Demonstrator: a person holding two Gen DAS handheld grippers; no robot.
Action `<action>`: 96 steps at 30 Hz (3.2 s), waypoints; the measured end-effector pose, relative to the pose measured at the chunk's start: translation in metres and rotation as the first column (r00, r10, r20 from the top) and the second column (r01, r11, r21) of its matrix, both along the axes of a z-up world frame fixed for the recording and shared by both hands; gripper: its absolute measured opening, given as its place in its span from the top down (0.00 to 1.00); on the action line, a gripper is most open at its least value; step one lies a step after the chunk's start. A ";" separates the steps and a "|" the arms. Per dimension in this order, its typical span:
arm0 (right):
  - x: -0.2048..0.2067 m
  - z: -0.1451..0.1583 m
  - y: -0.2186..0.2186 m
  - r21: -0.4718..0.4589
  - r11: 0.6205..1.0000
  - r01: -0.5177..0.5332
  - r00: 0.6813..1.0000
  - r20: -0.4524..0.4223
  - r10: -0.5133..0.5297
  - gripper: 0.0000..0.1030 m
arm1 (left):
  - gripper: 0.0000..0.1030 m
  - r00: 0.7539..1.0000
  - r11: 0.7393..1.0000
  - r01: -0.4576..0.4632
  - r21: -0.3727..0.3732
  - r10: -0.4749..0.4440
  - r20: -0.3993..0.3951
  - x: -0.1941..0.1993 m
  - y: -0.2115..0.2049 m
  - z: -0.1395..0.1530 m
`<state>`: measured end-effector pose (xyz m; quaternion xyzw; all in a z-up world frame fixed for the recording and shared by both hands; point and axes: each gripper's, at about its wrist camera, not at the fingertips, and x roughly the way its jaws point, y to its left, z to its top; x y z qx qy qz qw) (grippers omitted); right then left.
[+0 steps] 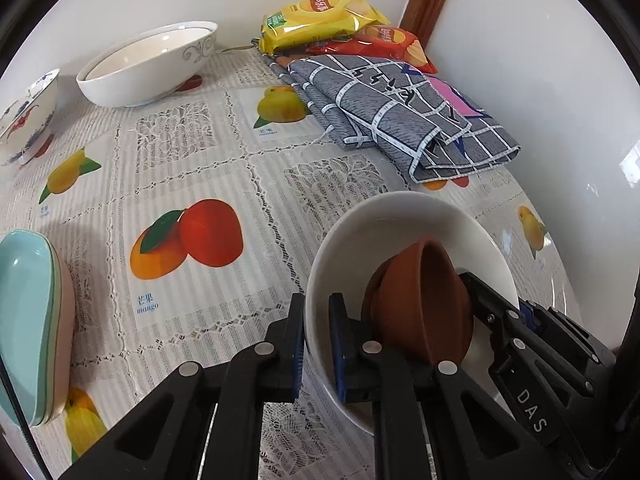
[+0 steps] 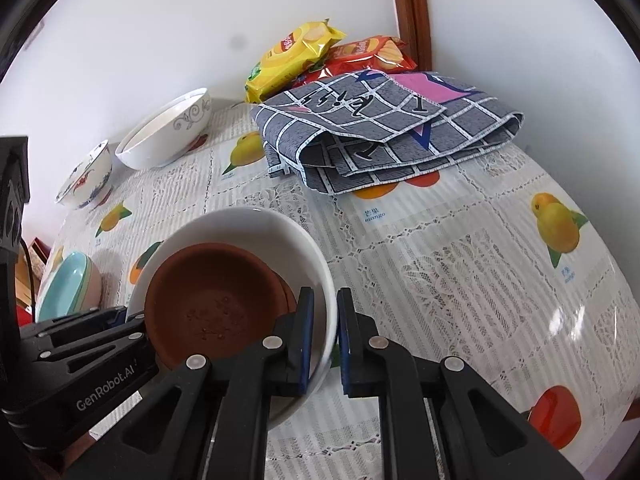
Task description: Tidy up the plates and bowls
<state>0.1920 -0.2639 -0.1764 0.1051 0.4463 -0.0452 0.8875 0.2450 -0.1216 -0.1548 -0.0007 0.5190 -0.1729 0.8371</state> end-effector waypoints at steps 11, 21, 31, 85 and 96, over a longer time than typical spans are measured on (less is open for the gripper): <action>-0.011 0.004 -0.004 0.047 0.998 0.037 0.999 -0.024 -0.036 0.90 | 0.89 0.999 1.000 -0.013 -0.015 0.012 -0.036 -0.007 0.003 0.004; -0.010 0.009 0.004 0.054 0.998 0.033 0.999 -0.030 -0.032 0.90 | 0.89 0.999 0.999 -0.030 -0.031 0.029 -0.039 -0.006 0.015 0.011; -0.003 0.028 0.021 0.053 0.998 0.029 1.000 -0.010 -0.029 0.90 | 0.89 0.998 0.997 -0.052 -0.048 0.051 -0.021 0.000 0.034 0.032; 0.030 0.066 0.196 0.053 0.986 -0.159 0.986 0.056 0.156 0.90 | 0.89 0.964 0.963 -0.258 -0.073 0.261 0.042 -0.002 0.216 0.073; 0.039 0.064 0.225 0.057 0.979 -0.195 0.980 0.059 0.191 0.90 | 0.89 0.953 0.953 -0.296 -0.069 0.299 0.043 0.000 0.244 0.072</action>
